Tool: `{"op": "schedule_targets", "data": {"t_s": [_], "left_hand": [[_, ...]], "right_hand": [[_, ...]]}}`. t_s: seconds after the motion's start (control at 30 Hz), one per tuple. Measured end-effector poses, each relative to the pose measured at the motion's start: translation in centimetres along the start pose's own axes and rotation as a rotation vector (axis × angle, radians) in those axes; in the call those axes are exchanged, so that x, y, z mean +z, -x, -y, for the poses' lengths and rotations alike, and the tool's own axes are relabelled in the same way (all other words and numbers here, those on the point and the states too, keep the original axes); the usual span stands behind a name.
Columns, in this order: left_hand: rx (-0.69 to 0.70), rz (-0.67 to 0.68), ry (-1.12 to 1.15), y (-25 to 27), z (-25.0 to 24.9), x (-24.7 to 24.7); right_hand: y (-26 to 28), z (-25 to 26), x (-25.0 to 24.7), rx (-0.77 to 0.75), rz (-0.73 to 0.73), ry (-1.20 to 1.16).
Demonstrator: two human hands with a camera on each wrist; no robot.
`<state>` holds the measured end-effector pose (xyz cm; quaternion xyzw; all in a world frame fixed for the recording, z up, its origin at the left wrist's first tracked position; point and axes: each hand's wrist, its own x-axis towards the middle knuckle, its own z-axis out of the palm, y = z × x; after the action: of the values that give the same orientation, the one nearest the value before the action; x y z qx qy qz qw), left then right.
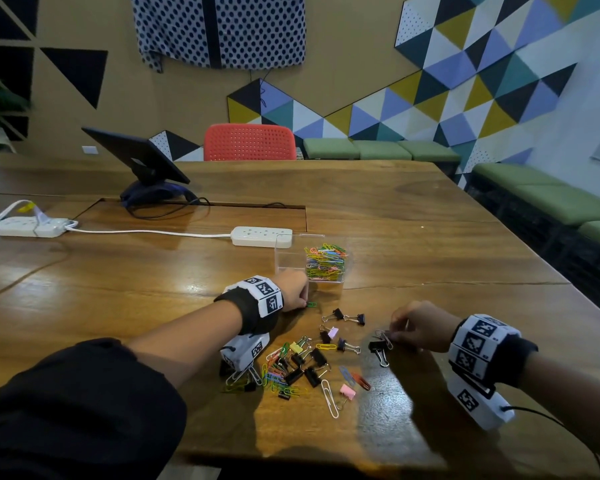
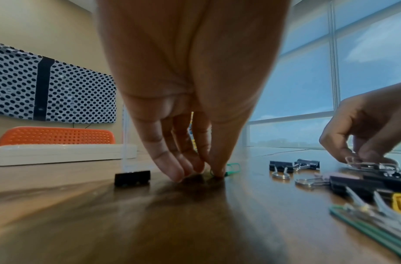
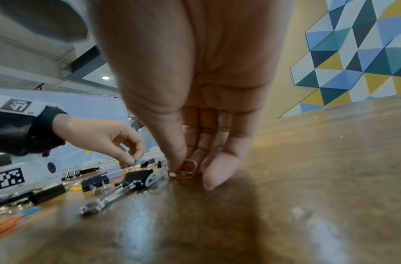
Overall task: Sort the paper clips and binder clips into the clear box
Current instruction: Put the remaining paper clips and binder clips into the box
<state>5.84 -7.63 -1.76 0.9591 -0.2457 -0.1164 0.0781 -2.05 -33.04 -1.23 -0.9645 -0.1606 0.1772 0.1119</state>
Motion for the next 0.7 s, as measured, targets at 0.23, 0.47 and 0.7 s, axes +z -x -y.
{"op": "schedule_targets", "data": {"t_s": [0.23, 0.47, 0.7], "left_hand": [[0.101, 0.056, 0.066, 1.3, -0.6, -0.7], [0.281, 0.266, 0.065, 3.9, -3.0, -1.0], [0.327, 0.252, -0.076, 4.1, -4.7, -0.9]], "right_hand": [[-0.1, -0.4, 0.0, 0.004, -0.048, -0.039], [0.1, -0.3, 0.1, -0.018, 0.024, -0.270], [0.0, -0.2, 0.1, -0.038, -0.004, -0.127]]}}
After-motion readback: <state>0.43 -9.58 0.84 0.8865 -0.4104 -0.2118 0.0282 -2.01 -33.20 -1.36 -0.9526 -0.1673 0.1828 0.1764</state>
